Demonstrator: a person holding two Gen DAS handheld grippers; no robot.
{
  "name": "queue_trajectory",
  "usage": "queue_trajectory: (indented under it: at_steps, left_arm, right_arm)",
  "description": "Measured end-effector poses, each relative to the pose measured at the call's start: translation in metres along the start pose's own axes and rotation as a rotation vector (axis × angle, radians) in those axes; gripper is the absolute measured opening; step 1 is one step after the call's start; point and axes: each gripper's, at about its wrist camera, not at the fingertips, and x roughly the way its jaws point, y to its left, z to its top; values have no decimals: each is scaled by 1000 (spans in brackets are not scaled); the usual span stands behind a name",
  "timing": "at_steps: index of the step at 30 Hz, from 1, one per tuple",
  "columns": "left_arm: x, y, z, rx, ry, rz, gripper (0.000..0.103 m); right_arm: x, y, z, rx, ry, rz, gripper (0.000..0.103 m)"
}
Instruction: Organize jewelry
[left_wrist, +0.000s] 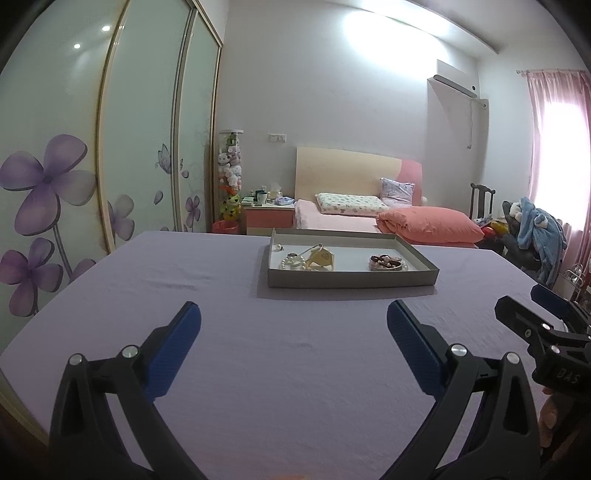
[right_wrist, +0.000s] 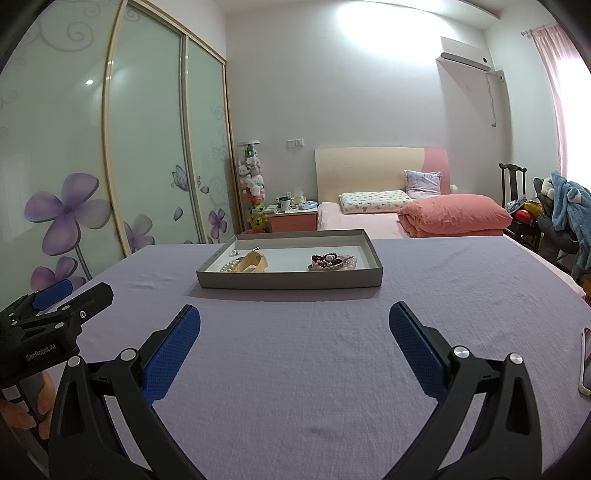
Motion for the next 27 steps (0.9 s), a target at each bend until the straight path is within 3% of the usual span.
queue_trajectory:
  at_steps: [27]
  left_arm:
    - [0, -1, 0, 6, 0, -5, 99]
  right_arm:
    - [1, -2, 0, 5, 1, -2, 101]
